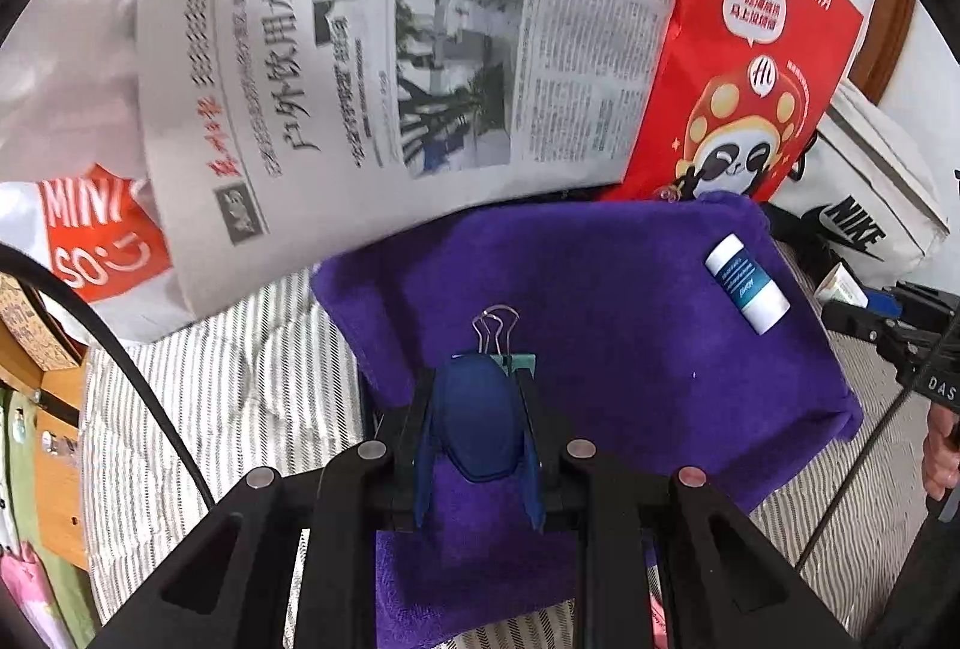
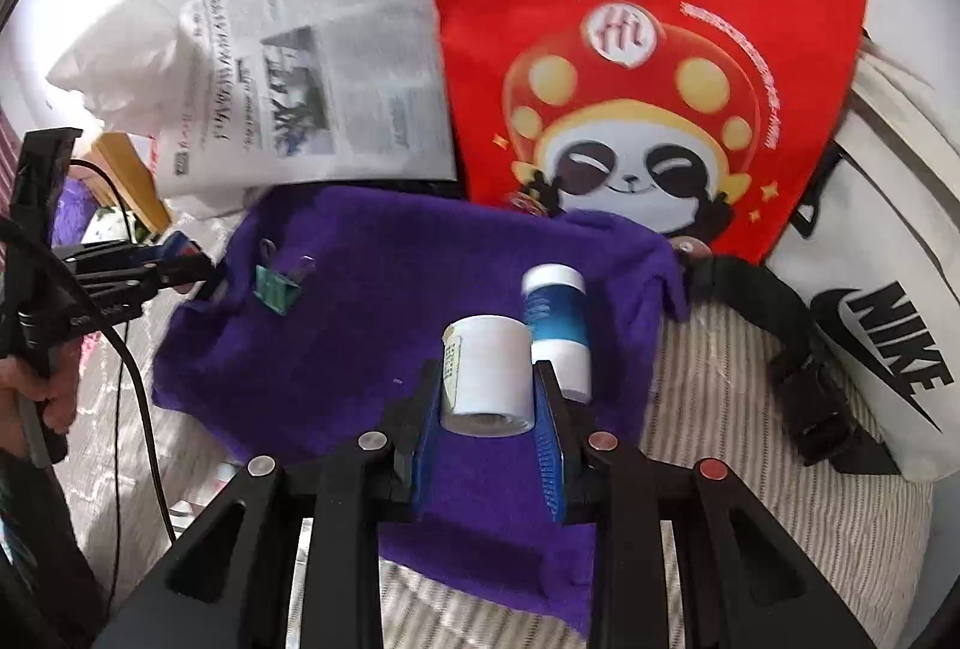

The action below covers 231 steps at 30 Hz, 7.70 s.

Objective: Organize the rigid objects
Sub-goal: 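Carry the blue item with the left gripper while the right carries the white cup over the towel, then lower the blue item near the clip with the left gripper while the right sets the cup beside the bottle, then open both grippers and pull back from the towel toward the loose items, then grasp the white plug charger with the left gripper while the right grasps a white cap, then carry the charger over the towel with the left gripper while the right carries the cap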

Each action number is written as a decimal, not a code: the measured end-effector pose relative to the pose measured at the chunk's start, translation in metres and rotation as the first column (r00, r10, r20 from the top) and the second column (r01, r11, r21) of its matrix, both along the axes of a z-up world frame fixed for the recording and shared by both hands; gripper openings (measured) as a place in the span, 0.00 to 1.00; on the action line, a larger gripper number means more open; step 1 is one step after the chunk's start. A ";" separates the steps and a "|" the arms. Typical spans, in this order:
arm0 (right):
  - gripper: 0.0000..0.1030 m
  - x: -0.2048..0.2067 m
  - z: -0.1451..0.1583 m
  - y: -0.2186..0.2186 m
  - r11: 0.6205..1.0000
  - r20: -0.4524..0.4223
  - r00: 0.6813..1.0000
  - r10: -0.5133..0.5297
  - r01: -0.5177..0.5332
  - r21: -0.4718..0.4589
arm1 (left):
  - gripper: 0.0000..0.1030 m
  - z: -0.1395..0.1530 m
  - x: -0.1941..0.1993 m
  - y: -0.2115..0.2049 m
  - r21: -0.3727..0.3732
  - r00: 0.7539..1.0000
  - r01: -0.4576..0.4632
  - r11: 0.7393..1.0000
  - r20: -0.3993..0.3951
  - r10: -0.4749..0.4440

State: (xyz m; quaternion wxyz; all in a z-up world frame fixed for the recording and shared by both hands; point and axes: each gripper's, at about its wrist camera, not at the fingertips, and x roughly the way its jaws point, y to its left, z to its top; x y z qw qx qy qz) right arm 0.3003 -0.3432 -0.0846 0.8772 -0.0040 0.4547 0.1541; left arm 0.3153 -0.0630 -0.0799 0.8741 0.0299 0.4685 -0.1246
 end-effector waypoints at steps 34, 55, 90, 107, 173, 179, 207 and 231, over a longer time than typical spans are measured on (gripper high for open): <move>0.28 0.022 -0.068 0.009 0.994 -0.166 0.985 0.048 -0.063 -0.086 | 0.22 -0.056 0.013 -0.020 0.040 0.991 0.062 0.997 -0.120 -0.057; 0.28 0.019 -0.075 0.017 0.986 -0.152 0.985 0.075 -0.096 -0.139 | 0.22 -0.058 0.007 -0.044 0.114 0.991 0.091 0.989 -0.105 -0.079; 0.44 0.008 -0.066 0.012 0.979 -0.167 0.980 0.112 -0.138 -0.150 | 0.54 -0.054 0.002 -0.044 0.182 0.985 0.121 0.976 -0.142 -0.095; 0.45 -0.005 -0.025 -0.002 0.982 -0.105 0.990 0.091 -0.107 -0.158 | 0.60 -0.006 -0.012 -0.036 0.112 0.991 0.109 0.988 -0.090 -0.099; 0.35 -0.139 -0.071 0.066 0.984 0.047 0.988 0.144 -0.138 -0.116 | 0.68 -0.034 -0.175 -0.013 -0.045 0.993 0.108 0.993 -0.033 -0.110; 0.35 -0.146 -0.069 0.039 0.989 0.033 0.996 0.083 -0.078 -0.123 | 0.68 -0.042 -0.167 -0.023 -0.035 0.990 0.136 0.990 -0.036 -0.137; 0.35 -0.145 -0.067 -0.005 0.998 0.040 0.999 -0.025 0.028 -0.062 | 0.26 -0.058 -0.159 -0.044 0.052 0.986 0.168 0.984 -0.003 -0.168; 0.35 -0.037 0.051 0.012 0.998 0.162 0.985 0.051 -0.047 -0.029 | 0.26 0.038 -0.071 -0.016 0.011 0.988 0.108 0.994 0.112 -0.109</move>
